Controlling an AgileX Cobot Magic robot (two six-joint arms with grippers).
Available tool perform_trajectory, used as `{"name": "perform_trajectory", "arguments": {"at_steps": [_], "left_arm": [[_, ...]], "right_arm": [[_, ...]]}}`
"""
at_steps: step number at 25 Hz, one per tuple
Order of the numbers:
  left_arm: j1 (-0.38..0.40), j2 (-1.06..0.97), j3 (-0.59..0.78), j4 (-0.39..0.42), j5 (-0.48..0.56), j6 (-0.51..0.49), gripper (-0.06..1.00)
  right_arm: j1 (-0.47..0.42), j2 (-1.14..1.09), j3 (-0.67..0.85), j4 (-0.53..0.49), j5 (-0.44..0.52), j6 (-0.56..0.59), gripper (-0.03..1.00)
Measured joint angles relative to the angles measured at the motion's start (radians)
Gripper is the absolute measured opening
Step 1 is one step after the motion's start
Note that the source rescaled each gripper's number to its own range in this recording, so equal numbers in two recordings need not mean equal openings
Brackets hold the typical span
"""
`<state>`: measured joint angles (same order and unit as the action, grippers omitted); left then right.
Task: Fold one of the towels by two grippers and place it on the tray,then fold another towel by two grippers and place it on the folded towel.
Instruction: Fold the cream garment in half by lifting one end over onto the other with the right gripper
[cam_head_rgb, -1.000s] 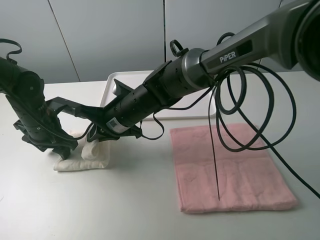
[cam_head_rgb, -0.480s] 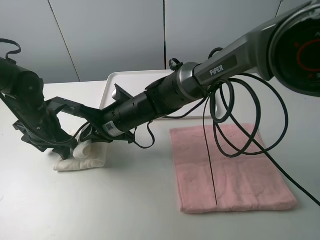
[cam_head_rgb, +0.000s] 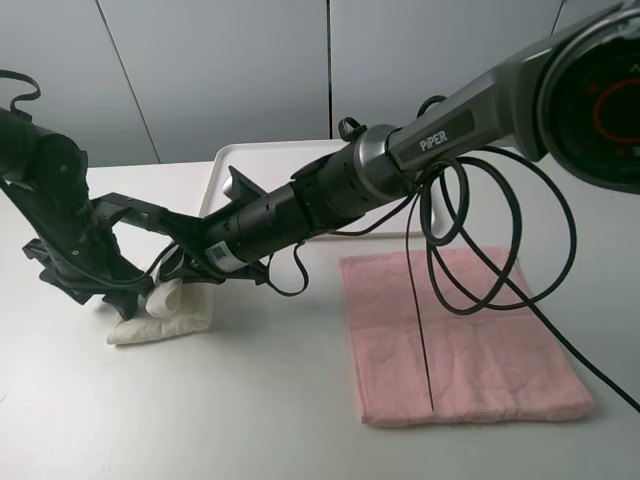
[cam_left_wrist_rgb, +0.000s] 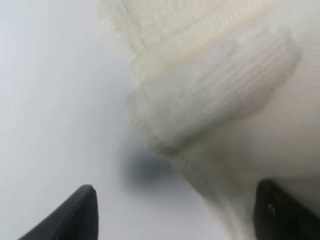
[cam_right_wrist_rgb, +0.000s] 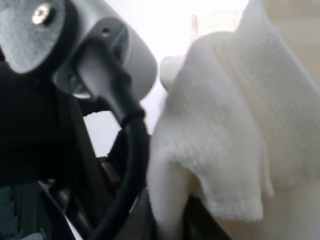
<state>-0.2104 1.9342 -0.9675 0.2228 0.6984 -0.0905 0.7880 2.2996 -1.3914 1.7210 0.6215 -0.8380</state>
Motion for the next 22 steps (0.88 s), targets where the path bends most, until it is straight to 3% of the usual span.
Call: {"name": "perform_trajectory", "arguments": {"at_steps": [14, 22], "left_arm": [[0.0, -0.099, -0.152, -0.001, 0.148, 0.032, 0.83], [0.0, -0.158, -0.262, -0.001, 0.217, 0.059, 0.83]], "right_arm": [[0.0, 0.0, 0.0, 0.016, 0.0, 0.0, 0.05], [0.0, 0.0, 0.0, 0.017, -0.003, 0.06, 0.08]]}}
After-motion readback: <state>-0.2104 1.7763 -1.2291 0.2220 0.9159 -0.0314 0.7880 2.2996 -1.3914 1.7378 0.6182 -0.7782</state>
